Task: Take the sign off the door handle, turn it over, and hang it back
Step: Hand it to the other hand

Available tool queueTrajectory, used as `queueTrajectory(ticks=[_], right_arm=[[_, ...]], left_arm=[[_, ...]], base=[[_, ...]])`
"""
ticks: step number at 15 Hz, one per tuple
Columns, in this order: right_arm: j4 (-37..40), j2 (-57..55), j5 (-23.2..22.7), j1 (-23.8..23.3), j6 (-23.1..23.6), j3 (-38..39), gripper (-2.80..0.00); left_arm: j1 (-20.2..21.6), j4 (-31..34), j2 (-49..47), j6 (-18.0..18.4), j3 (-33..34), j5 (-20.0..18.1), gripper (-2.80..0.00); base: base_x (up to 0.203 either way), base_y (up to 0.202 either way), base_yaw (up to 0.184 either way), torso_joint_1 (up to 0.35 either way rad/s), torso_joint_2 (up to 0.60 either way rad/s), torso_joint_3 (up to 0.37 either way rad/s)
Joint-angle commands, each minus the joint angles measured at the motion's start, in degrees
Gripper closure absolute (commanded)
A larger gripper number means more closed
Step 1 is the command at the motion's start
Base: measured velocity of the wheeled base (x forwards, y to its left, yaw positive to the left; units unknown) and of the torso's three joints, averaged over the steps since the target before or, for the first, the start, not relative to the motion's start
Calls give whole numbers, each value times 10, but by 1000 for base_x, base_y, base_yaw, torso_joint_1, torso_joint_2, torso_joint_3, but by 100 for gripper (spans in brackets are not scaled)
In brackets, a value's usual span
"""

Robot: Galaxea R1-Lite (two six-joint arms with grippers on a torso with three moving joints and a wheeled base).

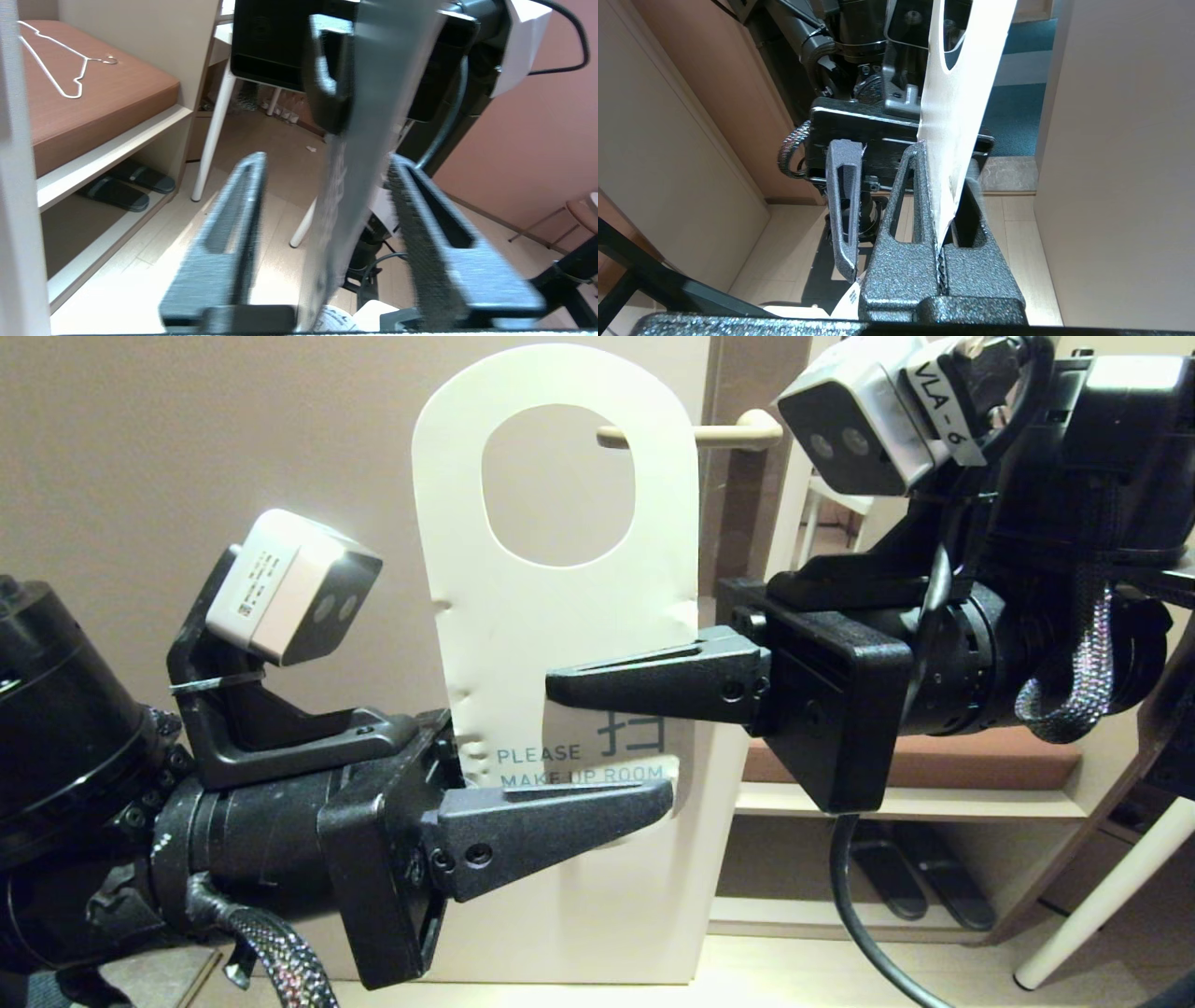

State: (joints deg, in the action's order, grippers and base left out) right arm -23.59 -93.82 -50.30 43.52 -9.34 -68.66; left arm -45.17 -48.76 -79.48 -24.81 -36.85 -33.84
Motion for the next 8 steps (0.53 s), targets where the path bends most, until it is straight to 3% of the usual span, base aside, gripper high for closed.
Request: queueTrajectory(ticks=[1,8], right_arm=[[-1,0,-3,5,-1,0,0],[-21,-13,-3,11,0,3,0]], left_arm=[[-4,-3,2,-2,-1,-2,0],[-8,-3,3,-2,-1,-2,0]], base=[[0,0,0,0,0,0],[0,0,0,0,0,0]])
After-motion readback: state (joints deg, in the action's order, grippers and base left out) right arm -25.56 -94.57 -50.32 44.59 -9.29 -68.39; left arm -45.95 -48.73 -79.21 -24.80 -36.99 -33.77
